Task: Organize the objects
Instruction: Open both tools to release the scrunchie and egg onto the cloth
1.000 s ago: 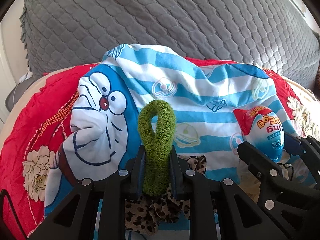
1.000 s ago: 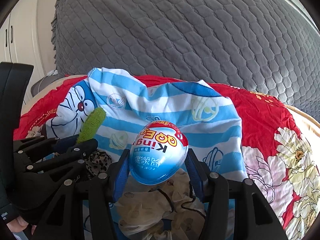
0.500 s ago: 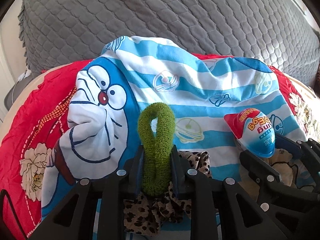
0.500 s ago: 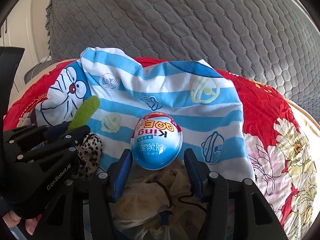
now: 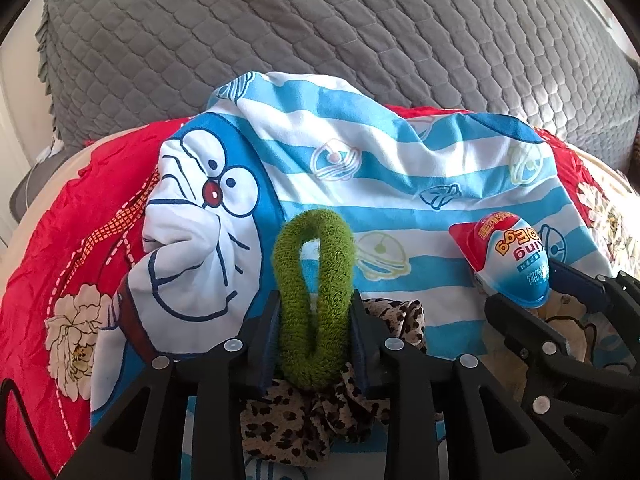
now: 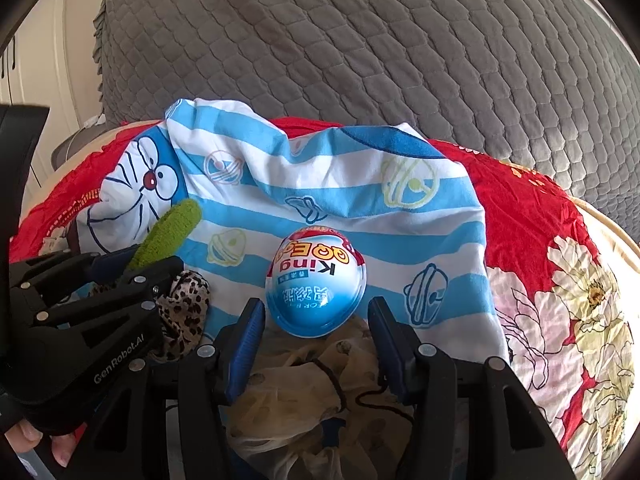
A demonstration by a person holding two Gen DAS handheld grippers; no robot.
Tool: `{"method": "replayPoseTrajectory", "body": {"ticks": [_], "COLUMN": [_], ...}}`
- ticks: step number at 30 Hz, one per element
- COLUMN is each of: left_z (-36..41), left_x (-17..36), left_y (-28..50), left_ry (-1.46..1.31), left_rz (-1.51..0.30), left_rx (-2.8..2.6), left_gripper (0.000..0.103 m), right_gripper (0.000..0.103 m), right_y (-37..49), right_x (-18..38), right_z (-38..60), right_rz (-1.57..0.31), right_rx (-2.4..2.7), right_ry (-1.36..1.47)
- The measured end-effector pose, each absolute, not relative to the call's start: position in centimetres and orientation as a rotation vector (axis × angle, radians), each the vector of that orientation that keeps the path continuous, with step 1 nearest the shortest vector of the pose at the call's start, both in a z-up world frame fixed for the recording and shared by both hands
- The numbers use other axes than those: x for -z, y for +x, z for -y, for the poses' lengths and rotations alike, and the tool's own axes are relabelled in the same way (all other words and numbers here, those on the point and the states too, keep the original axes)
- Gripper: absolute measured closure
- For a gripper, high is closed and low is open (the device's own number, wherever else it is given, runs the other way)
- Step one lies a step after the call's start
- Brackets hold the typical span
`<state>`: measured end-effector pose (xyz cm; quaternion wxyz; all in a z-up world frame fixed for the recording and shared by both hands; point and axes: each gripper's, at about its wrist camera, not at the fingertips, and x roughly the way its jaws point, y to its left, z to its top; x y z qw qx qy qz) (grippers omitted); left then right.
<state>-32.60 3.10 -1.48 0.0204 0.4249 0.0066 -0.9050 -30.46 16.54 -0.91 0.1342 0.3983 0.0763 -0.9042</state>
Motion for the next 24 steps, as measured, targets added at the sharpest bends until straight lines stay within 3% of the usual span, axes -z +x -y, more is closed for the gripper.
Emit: {"method": "replayPoseTrajectory", "body": {"ticks": [9,24], "left_z": [-2.6,-1.3], "left_x": [0.9,-1.0], "left_y": [-31.8,-29.0], "left_ry": [1.311,1.321], "left_rz": [-0.031,-0.104], "left_rx": [2.805,2.849], "left_gripper": [0.055,0.046], "right_gripper": [0.047,0.033], "right_y": [-30.1,-27.9], "right_x": [0.3,-1.8], "right_z": [-16.9,-17.3], "right_rz": [-0.183,-0.192], "right_rx": [2.619,2.637], "right_ry": [1.146,1.083]}}
